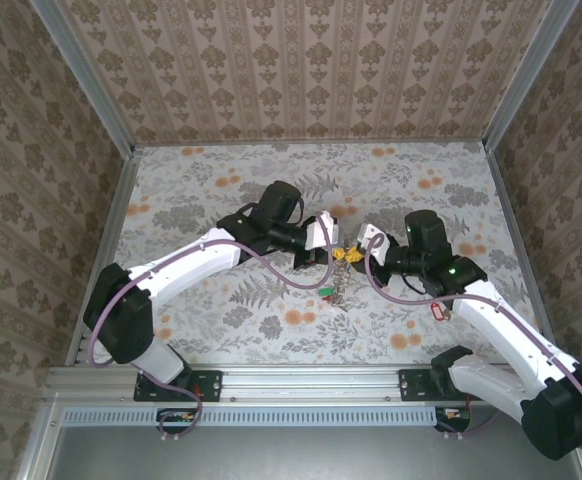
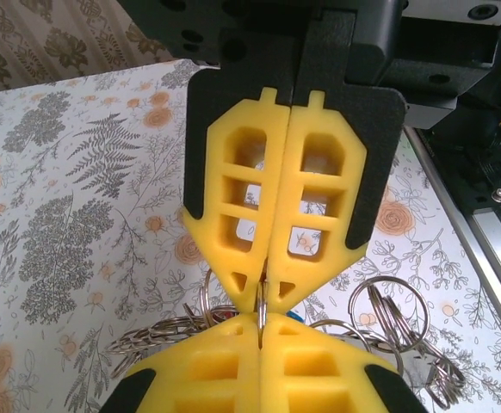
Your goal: Put the keys on the keyring
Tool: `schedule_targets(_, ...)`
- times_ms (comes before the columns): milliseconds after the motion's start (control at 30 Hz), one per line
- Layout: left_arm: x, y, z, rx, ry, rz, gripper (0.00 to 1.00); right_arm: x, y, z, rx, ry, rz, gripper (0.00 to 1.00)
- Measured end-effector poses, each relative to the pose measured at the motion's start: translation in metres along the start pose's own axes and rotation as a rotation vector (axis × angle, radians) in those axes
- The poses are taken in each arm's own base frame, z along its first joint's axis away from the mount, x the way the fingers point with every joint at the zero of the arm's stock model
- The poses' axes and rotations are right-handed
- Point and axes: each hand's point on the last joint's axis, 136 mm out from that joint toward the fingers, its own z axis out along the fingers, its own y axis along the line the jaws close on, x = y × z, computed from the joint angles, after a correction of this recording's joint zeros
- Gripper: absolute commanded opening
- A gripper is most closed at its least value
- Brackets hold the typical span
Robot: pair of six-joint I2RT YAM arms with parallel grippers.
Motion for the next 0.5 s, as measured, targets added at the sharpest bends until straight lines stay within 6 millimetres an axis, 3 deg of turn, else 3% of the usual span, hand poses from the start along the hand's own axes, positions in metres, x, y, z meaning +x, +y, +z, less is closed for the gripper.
schedule_targets(233,0.0079,-0.0009,0.0006,0.006,-0.073,-0.057,0.0,0.0,-0.0033,0.0019,0.015,-0.061,0.059,0.16)
schedule_targets(500,0.0029,0.0,-0.0028,0.005,-0.149,-0.084,0.0,-0.007,-0.0043,0.0012,0.006,-0.133,0.089,0.13)
